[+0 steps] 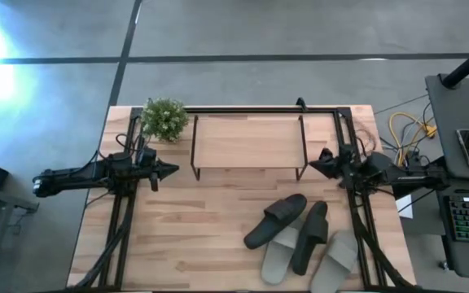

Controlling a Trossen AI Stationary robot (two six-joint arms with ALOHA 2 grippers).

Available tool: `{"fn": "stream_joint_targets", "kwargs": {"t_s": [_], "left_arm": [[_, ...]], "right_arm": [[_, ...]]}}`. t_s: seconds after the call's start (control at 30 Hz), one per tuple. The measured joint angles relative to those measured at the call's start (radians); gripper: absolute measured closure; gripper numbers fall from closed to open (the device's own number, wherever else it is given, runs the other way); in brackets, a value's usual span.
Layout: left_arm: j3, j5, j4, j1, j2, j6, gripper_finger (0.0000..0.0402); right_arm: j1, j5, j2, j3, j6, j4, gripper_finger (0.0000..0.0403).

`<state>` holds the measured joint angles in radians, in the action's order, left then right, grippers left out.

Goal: Pick and place slides into the shelf
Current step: Put the right black slide on the shelf

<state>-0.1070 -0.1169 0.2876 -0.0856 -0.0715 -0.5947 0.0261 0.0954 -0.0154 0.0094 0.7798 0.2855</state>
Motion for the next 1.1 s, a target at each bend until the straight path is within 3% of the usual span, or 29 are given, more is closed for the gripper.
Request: {"fn": "stream_joint_targets", "kwargs": {"t_s": [0.07,0.23,0.4,0.47,0.57,0.67,0.73,0.87,0.97,1.1], "left_arm": [[0.0,0.0,0.0,0.0,0.0,0.0,0.0402],[0.0,0.0,0.0,0.0,0.0,0.0,0.0402],[0.0,0.0,0.0,0.0,0.0,0.0,0.0402],[0.0,0.0,0.0,0.0,-0.001,0.0,0.0402],[0.0,0.0,0.0,0.0,0.0,0.0,0.0402],[0.0,-0.001,0.0,0.0,0.0,0.046,0.0402],[0.0,-0.002,0.0,0.0,0.001,0.151,0.0402],[0.0,-0.001,-0.001,0.0,0.001,0.315,0.0402],[0.0,-0.001,0.0,0.0,0.0,0.368,0.0402],[0.0,0.0,-0.047,0.0,0.0,0.328,0.0402]], "right_arm": [[0.0,-0.007,-0.012,0.0,0.09,0.044,0.0394],[0.0,-0.151,-0.031,0.001,0.257,0.105,0.0394],[0.0,0.029,-0.031,0.0,0.345,0.145,0.0394],[0.0,0.083,-0.039,-0.001,0.268,0.253,0.0394],[0.0,0.083,-0.064,0.0,0.1,0.552,0.0394],[0.0,-0.012,-0.118,0.028,-0.083,0.846,0.0394],[0.0,-0.076,-0.163,0.082,-0.199,0.913,0.0394],[0.0,-0.111,-0.299,0.248,-0.376,0.809,0.0394],[0.0,-0.124,-0.448,0.389,-0.383,0.698,0.0394],[0.0,-0.148,-0.631,0.589,-0.327,0.505,0.0394]]}}
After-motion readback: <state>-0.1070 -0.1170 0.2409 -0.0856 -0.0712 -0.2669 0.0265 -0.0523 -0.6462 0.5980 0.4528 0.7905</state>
